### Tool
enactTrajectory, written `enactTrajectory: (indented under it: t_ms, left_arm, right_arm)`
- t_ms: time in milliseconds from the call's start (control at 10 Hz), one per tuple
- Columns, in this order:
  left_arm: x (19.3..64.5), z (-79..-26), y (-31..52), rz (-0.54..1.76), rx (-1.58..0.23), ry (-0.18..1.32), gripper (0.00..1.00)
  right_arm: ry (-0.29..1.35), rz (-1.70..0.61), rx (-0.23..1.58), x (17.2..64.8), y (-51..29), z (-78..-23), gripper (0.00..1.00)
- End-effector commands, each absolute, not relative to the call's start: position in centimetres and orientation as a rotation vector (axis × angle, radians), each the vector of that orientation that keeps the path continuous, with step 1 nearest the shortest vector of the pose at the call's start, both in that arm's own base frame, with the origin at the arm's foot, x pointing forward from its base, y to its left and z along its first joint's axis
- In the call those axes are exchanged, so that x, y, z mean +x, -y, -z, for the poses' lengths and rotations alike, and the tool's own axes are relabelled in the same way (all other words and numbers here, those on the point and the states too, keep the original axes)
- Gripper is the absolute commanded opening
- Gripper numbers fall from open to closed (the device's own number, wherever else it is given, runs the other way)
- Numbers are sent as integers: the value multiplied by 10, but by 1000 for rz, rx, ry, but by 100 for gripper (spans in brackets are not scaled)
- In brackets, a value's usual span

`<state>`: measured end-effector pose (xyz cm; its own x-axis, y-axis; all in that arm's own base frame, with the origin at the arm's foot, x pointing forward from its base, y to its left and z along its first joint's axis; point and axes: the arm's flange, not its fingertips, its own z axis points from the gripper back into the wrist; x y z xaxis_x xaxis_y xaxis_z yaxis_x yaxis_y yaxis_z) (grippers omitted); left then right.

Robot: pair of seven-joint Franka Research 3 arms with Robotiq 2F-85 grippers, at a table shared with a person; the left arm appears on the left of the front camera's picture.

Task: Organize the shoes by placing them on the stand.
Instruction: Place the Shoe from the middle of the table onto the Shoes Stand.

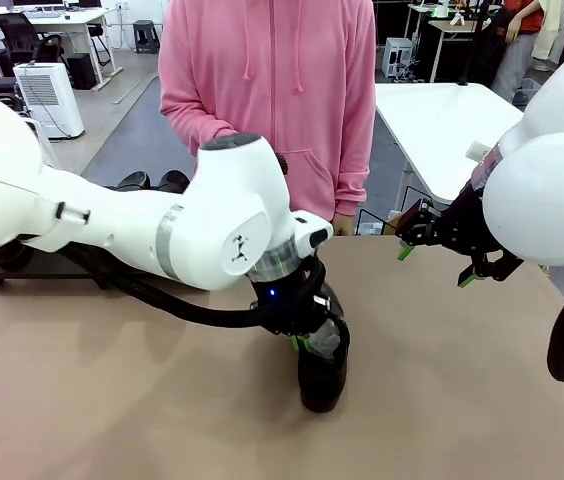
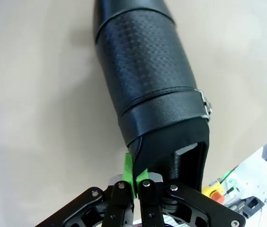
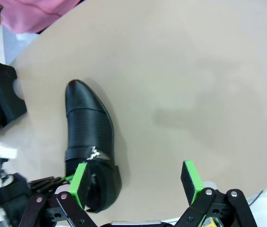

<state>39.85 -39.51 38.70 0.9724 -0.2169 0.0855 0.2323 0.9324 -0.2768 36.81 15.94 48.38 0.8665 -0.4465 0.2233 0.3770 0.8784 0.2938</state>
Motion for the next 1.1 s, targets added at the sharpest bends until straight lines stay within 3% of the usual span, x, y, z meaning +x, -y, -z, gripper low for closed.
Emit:
enactTrajectory:
  t_ms: [0, 200, 600, 1000]
  left_arm:
    - [382, -439, 338, 256, -319, 185, 0]
    - [379, -481, 290, 238, -273, 270, 0]
    - [373, -578, 179, 200, -214, 582, 0]
    - [385, -622, 55, 106, -47, 567, 0]
  right_arm:
    - [284, 415, 272, 372, -158, -486, 100]
    - [284, 415, 272, 372, -158, -486, 100]
    - [284, 415, 272, 372, -158, -486, 100]
    - [284, 415, 272, 372, -158, -486, 100]
